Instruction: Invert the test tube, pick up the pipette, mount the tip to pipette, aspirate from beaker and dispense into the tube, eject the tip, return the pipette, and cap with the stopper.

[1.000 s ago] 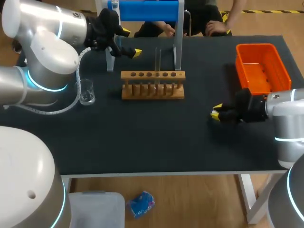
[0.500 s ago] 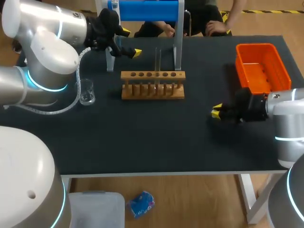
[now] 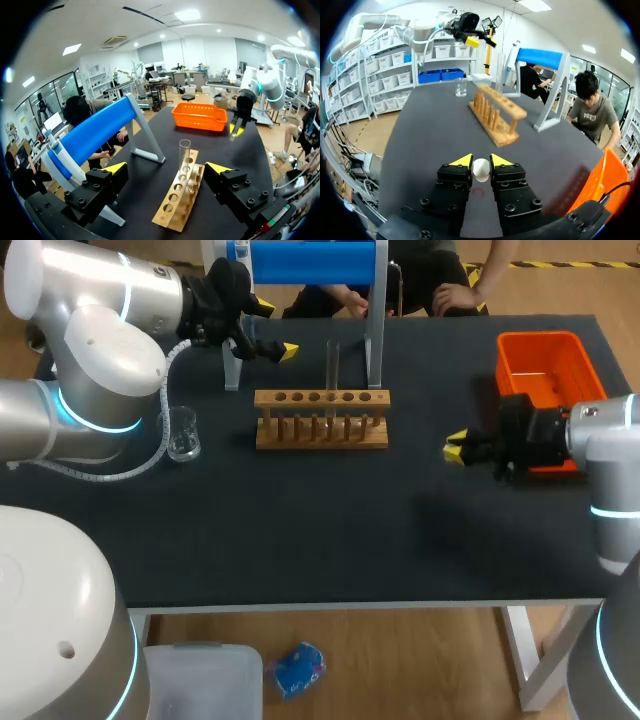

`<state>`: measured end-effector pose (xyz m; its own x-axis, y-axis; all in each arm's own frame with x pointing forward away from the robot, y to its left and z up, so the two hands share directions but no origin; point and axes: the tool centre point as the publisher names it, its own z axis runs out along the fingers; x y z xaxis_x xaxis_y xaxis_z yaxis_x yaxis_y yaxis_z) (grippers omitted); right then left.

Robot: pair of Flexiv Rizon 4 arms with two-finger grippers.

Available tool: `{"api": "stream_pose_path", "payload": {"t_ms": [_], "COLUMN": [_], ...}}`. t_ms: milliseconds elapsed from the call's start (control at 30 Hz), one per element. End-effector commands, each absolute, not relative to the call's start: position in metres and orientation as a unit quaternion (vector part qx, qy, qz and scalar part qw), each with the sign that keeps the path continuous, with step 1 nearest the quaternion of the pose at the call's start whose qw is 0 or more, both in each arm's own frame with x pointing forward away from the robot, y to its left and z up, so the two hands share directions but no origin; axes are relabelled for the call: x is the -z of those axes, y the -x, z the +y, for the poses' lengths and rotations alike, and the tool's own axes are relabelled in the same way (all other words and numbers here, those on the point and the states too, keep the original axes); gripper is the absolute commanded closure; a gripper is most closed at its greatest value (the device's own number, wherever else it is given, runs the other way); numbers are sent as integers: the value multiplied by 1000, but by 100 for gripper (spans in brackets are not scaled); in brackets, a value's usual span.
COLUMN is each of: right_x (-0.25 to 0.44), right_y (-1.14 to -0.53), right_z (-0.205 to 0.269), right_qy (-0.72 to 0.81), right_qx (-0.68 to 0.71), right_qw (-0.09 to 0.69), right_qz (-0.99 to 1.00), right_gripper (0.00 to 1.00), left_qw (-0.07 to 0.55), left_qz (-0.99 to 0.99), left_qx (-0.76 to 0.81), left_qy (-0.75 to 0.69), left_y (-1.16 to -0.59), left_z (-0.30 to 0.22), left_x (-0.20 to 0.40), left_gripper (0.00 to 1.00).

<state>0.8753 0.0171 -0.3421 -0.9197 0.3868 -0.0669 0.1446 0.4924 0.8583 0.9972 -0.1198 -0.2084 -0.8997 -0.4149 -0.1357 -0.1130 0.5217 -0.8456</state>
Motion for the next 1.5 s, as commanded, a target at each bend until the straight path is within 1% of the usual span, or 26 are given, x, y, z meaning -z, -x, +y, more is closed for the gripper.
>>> {"api": "stream_pose_path", "payload": {"t_ms": [33,200,900,1233,1500], "right_x": [289,237,237,183,172], "right_y": [-872,-874,-874,-915,-947], "right_z": [17,28,28,103,148], "right_qy": [-159,-160,-160,-119,-132], "right_qx": [-468,-495,-495,-521,-513], "right_qw": [120,121,121,113,103], "right_qz": [861,845,845,837,842], "right_gripper": [100,100,100,100,100], "left_qw": [161,161,161,161,161], "left_qz": [858,858,858,858,858], "left_qx": [463,463,463,463,463], "left_qy": [154,154,154,154,154], "left_y": [-998,-998,-998,-998,-998], "left_z": [-120,-120,-120,-120,-120], "left_x": [208,208,208,208,208], "left_gripper": [0,0,0,0,0]}}
